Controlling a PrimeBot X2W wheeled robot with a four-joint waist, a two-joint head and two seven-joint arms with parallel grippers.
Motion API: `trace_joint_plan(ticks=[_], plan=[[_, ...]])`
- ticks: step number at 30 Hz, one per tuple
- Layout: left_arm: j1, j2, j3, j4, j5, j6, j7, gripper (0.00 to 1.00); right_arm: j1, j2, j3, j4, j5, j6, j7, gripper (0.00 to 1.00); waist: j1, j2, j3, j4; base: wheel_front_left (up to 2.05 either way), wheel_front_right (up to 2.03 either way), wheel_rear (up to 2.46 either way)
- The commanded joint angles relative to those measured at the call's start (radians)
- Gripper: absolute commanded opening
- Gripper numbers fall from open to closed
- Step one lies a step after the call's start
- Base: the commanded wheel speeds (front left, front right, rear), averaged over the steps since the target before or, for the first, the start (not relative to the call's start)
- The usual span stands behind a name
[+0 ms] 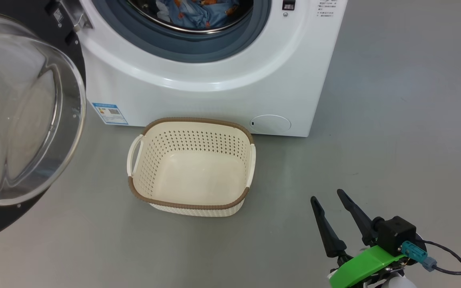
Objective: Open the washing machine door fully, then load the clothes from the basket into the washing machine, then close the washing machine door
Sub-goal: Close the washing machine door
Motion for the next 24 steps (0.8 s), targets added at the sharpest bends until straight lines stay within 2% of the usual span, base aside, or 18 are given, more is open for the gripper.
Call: trace_joint_plan(ticks=[1,11,24], plan=[[-0.026,0.081,0.019,-0.017,-0.007,-0.003,0.023,0.00,-0.028,0.005,0.031,-0.021,0.012,0.003,-0.012,1.00,0.0000,-0.0001,0.003,-0.003,0.00,0.00,0.00],[-0.021,0.079,0.022,-0.022,-0.013,-0.003,0.058,0.00,-0.031,0.005,0.027,-0.020,0.013,0.003,-0.012,1.00,0.0000,-0.0001,0.008,-0.002,0.00,0.00,0.00],[0.014,0.077,0.033,-0.044,-0.047,-0.003,0.194,0.00,-0.040,0.005,0.028,-0.009,0.017,0.003,-0.012,1.00,0.0000,-0.0001,0.017,0.015,0.00,0.00,0.00]])
